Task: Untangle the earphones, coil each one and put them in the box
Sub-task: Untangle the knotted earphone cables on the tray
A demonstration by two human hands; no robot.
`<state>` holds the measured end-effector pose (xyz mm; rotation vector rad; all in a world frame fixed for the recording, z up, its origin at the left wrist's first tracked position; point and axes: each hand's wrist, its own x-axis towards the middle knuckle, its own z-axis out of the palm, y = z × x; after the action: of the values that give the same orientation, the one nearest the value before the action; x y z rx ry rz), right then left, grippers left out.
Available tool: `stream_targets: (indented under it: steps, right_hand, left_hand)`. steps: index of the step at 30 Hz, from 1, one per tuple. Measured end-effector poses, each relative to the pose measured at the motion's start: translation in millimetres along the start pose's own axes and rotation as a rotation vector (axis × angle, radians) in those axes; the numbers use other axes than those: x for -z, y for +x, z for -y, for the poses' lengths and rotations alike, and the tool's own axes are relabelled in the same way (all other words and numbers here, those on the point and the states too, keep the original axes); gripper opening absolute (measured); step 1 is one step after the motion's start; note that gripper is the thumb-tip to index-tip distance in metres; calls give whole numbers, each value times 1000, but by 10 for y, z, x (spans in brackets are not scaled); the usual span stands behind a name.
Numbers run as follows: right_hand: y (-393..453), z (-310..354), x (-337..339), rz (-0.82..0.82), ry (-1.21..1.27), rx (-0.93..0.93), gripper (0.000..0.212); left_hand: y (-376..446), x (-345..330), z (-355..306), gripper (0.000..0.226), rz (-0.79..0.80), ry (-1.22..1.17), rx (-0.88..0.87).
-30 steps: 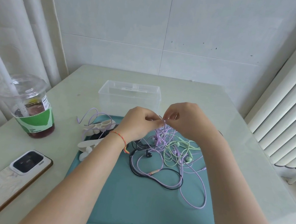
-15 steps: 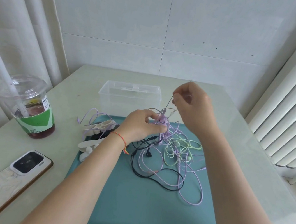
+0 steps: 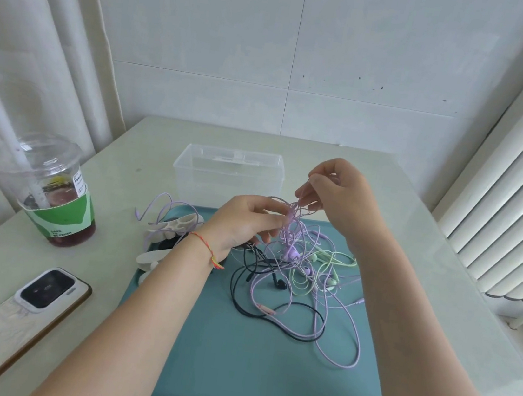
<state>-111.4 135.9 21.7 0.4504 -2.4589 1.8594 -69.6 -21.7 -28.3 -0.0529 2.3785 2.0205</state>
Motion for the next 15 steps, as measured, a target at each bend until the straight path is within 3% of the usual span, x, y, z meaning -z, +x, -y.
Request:
stream_targets:
  steps: [5,11,15]
  right_hand:
    - [-10,-1,-9,49,51,-13,10]
    - [-19,9,-25,68,60,1,9]
    - [-19,23,-21,66,88,-29,9]
  left_hand:
    - [-6,-39,-22,9,-16,-14,9]
    - [-38,-49,-101,26,15,-39,12]
    - [-33,-74,-67,11,-72,-103,34]
